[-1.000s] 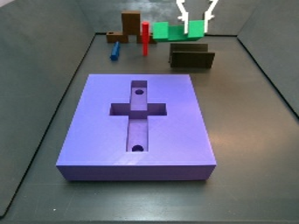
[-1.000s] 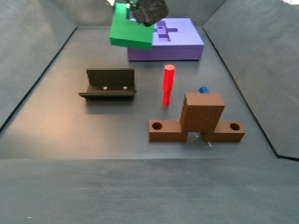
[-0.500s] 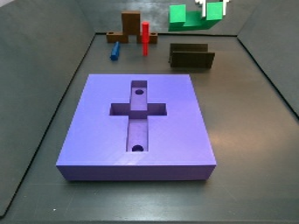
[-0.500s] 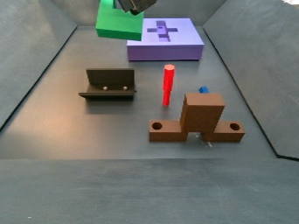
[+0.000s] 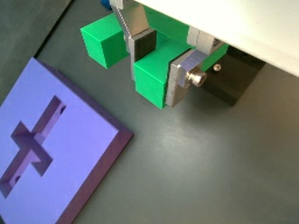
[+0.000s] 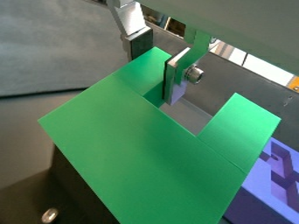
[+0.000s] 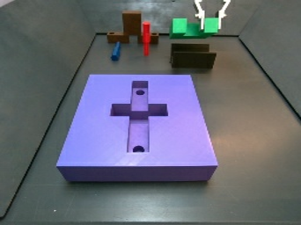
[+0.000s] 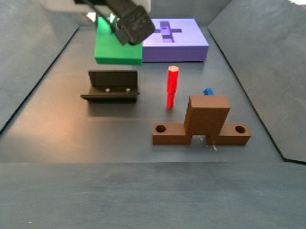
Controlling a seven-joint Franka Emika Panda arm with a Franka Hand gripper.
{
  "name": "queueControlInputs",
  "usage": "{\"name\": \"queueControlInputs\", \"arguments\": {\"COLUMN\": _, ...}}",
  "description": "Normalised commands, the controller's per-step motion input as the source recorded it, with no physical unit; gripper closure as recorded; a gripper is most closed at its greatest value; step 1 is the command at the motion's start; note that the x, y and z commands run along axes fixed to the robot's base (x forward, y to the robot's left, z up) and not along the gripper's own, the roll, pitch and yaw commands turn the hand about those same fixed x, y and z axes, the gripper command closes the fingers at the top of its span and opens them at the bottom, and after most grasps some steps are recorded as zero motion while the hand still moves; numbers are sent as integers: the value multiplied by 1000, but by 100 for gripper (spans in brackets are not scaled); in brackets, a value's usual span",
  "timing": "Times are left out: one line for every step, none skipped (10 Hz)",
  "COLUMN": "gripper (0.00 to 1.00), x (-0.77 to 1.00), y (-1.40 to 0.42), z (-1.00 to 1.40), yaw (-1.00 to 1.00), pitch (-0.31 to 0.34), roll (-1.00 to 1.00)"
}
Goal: Pick up the green object. Move up. Place the green object on the fixture. Regrasp the green object. Move to above the board. Insert the green object.
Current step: Place the green object on the fixture.
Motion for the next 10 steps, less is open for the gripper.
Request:
{"name": "queueControlInputs", "arguments": {"gripper": 100, "x": 680, "y": 509, "z": -237, "yaw": -123, "pitch": 449, "roll": -174}}
{"name": "queueControlInputs", "arguments": {"gripper": 100, "x": 649, "y": 540, "z": -291, "yaw": -71, "pitch": 354, "roll": -349}}
{"name": "queueControlInputs", "arguments": {"gripper": 100, "x": 769, "y": 449, "z": -337, "yaw": -37, "pitch": 311, "roll": -383}}
{"name": "queueControlInputs", "arguments": {"gripper": 100, "x": 820, "y": 329, "z": -274, "yaw": -63, "pitch": 229, "roll": -477}}
{"name": "queueControlInputs", "arguments": {"gripper": 100, "x": 946, "y": 11, "z": -26, "yaw": -106, "pitch": 226, "roll": -457}}
{"name": "queueControlInputs", "arguments": {"gripper": 100, "x": 966, "y": 0, "z": 20, "yaw": -143, "pitch": 194, "roll": -543}}
{"name": "queueControlInputs", "arguments": {"gripper": 100, "x": 1000, "y": 0, "z": 149, "yaw": -114, "pitch": 129, "roll": -546}}
{"name": "queueControlInputs", "arguments": {"gripper": 100, "x": 1000, "y": 0, "z": 137, "yaw": -111, "pitch": 106, "roll": -531}}
{"name": "queueControlInputs", "arguments": {"gripper": 100, "x": 634, "y": 154, "z": 0, "yaw": -200, "pitch": -14, "roll": -437}}
{"name": "queueControlInputs", "arguments": {"gripper": 100, "x": 0, "y": 46, "z": 0, "yaw": -23, "pitch": 0, "roll": 0}}
